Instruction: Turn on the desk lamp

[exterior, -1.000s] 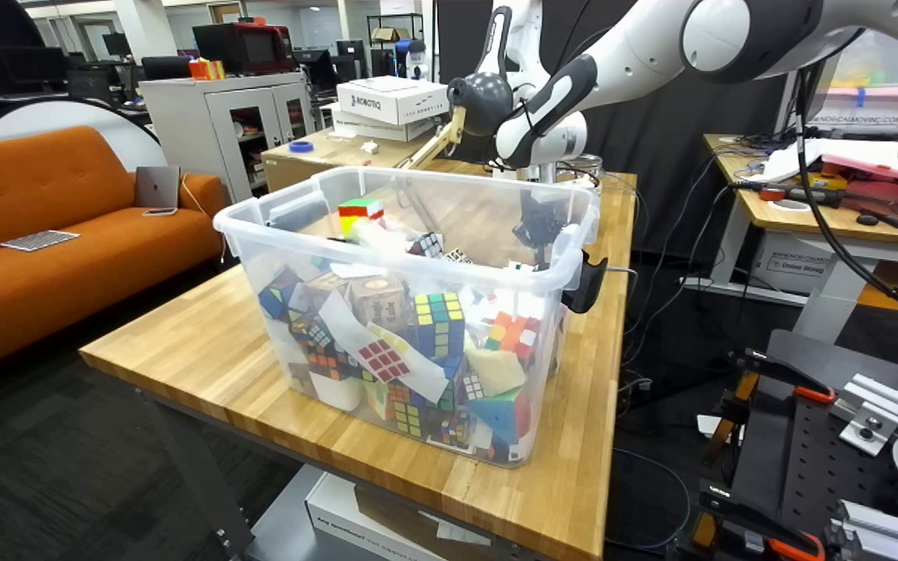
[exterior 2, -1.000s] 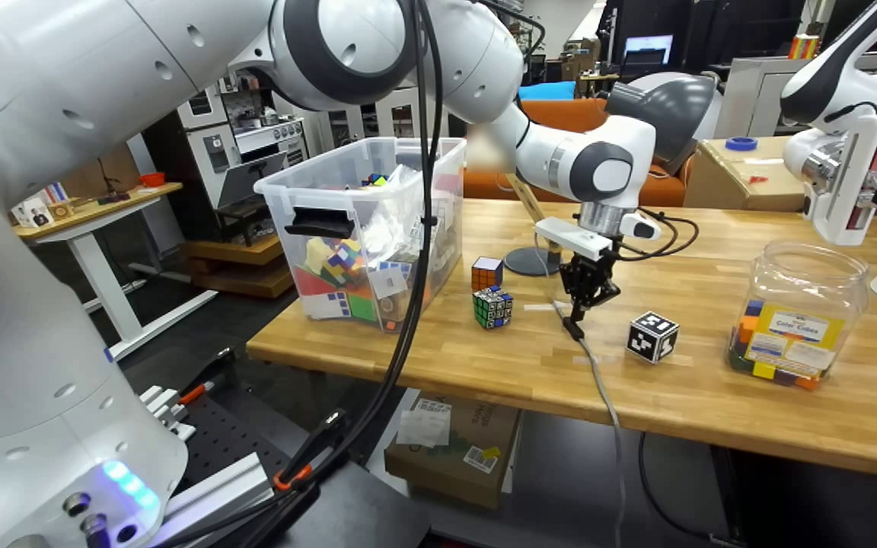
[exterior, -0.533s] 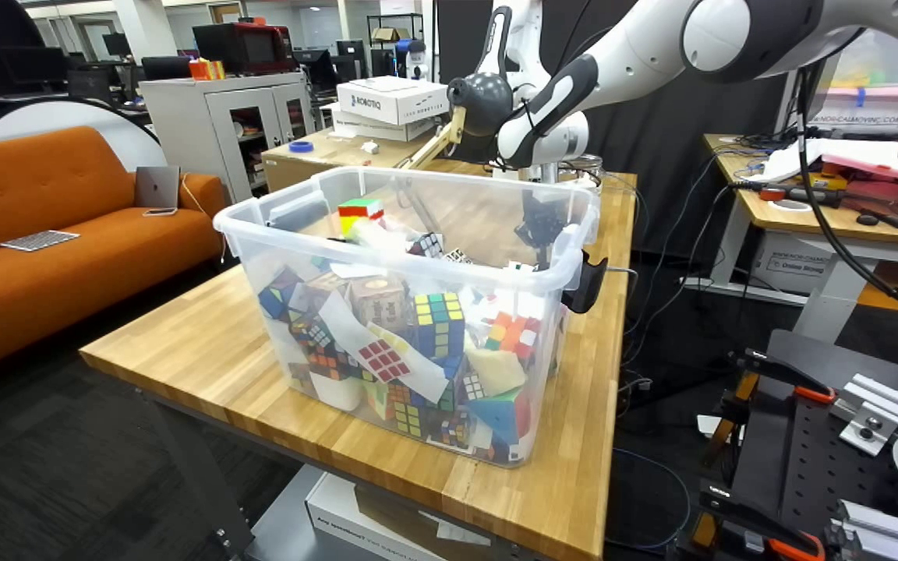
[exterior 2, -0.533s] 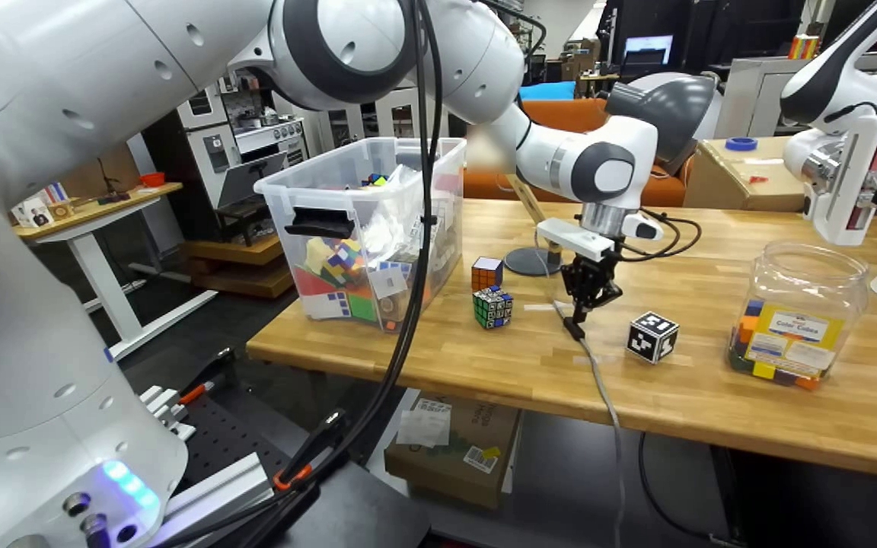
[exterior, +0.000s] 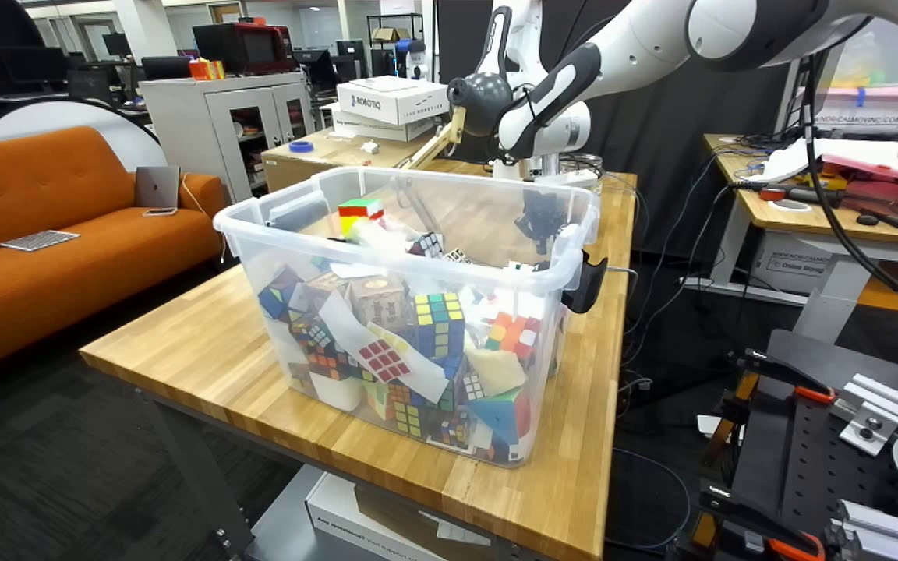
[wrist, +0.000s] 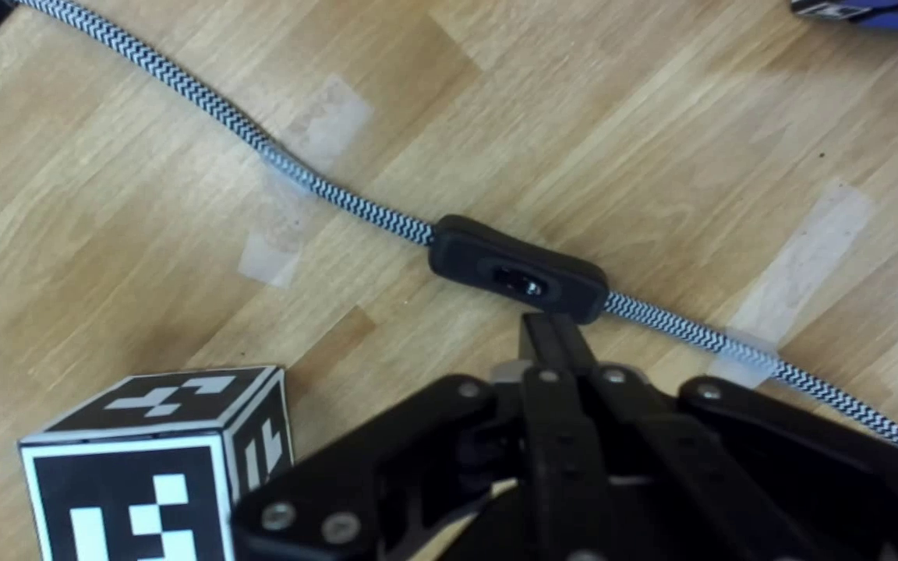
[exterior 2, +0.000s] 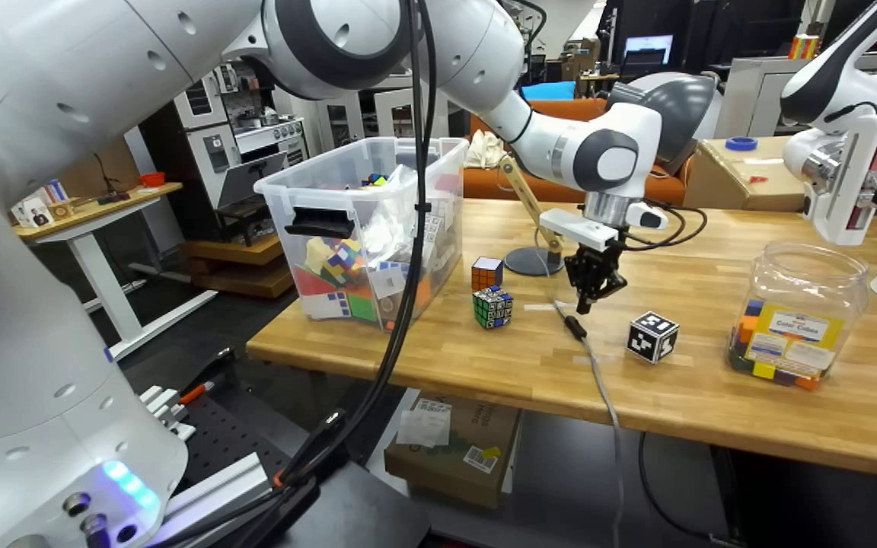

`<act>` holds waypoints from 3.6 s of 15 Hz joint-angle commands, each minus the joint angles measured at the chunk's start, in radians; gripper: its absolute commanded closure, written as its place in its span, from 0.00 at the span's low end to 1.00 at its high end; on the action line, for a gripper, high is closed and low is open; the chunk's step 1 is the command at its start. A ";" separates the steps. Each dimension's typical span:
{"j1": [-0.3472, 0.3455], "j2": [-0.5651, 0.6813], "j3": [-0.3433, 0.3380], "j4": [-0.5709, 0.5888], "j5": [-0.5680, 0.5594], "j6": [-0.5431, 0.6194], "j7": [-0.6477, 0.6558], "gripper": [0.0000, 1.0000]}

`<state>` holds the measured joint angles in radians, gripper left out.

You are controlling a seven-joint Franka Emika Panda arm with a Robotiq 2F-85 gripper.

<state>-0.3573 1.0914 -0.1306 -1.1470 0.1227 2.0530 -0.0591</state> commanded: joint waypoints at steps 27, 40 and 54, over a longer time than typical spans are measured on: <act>0.060 -0.445 -0.030 -0.641 -0.120 0.406 -0.076 1.00; 0.138 -1.057 -0.087 -1.388 -0.274 0.800 -0.049 1.00; 0.143 -1.210 -0.110 -1.527 -0.067 0.728 -0.263 0.61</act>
<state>-0.2251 -0.1169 -0.2296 -2.6744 0.0637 2.7828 -0.3290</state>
